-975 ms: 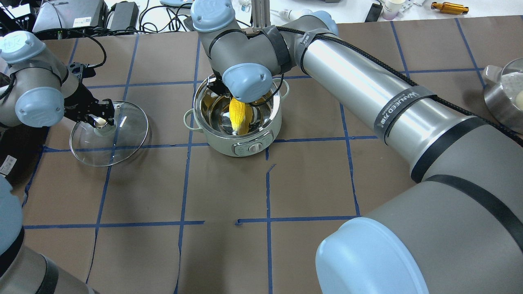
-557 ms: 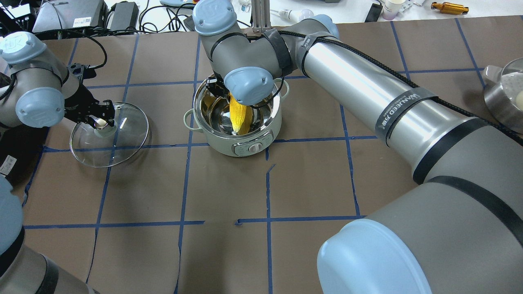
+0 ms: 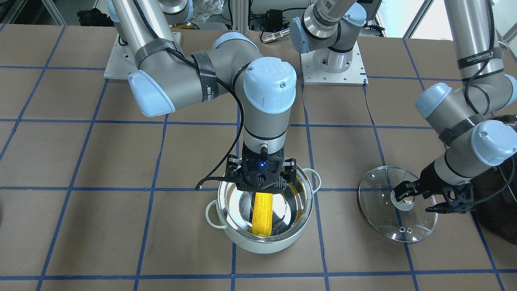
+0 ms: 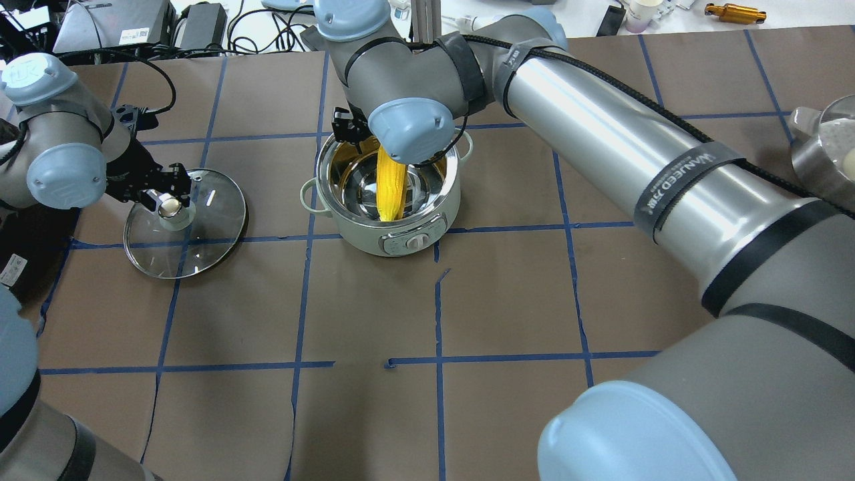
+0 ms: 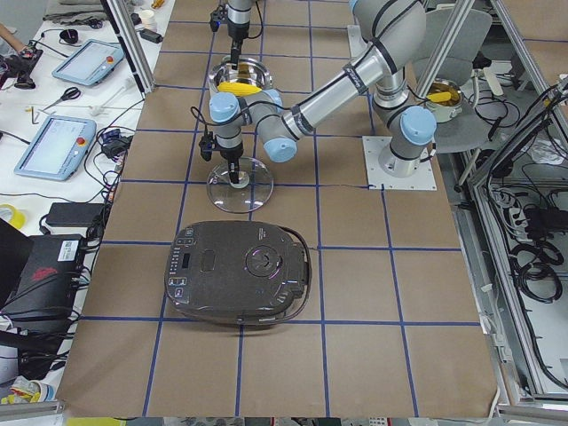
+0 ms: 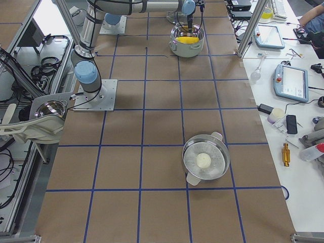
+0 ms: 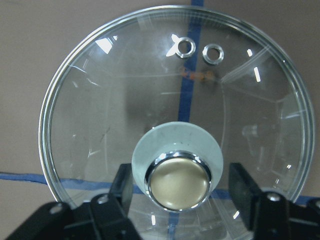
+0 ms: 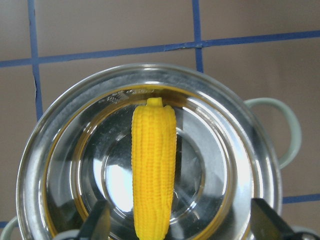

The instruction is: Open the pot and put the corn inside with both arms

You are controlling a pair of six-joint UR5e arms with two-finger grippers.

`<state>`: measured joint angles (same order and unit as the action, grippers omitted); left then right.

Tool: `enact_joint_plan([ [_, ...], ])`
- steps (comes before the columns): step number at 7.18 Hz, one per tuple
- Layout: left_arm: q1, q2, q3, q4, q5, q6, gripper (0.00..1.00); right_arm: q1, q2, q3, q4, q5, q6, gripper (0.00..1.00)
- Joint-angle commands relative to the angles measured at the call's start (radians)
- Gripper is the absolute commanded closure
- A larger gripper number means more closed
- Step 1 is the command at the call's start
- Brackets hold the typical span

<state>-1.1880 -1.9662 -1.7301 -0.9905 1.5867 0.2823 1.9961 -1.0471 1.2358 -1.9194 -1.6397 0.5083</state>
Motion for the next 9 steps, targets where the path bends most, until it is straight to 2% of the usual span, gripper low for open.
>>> enact_joint_plan([
  [1, -0.080, 0.088, 0.045, -0.093, 0.010, -0.044, 0.10, -0.124, -0.121, 0.025, 0.127, 0.001, -0.046, 0.00],
  [3, -0.212, 0.208, 0.153, -0.298, 0.001, -0.126, 0.08, -0.250, -0.223, 0.103, 0.195, 0.001, -0.172, 0.00],
  [4, -0.288, 0.269, 0.177, -0.424, 0.004, -0.133, 0.08, -0.316, -0.302, 0.173, 0.239, -0.002, -0.248, 0.00],
  [5, -0.339, 0.330, 0.190, -0.454, 0.001, -0.176, 0.05, -0.403, -0.380, 0.254, 0.276, 0.000, -0.357, 0.00],
  [6, -0.358, 0.349, 0.219, -0.492, -0.004, -0.230, 0.04, -0.477, -0.436, 0.308, 0.287, 0.009, -0.487, 0.00],
  [8, -0.377, 0.358, 0.260, -0.565, -0.016, -0.239, 0.04, -0.488, -0.514, 0.338, 0.324, 0.018, -0.507, 0.00],
  [9, -0.383, 0.349, 0.267, -0.556, -0.008, -0.239, 0.03, -0.493, -0.518, 0.347, 0.368, 0.024, -0.517, 0.00],
])
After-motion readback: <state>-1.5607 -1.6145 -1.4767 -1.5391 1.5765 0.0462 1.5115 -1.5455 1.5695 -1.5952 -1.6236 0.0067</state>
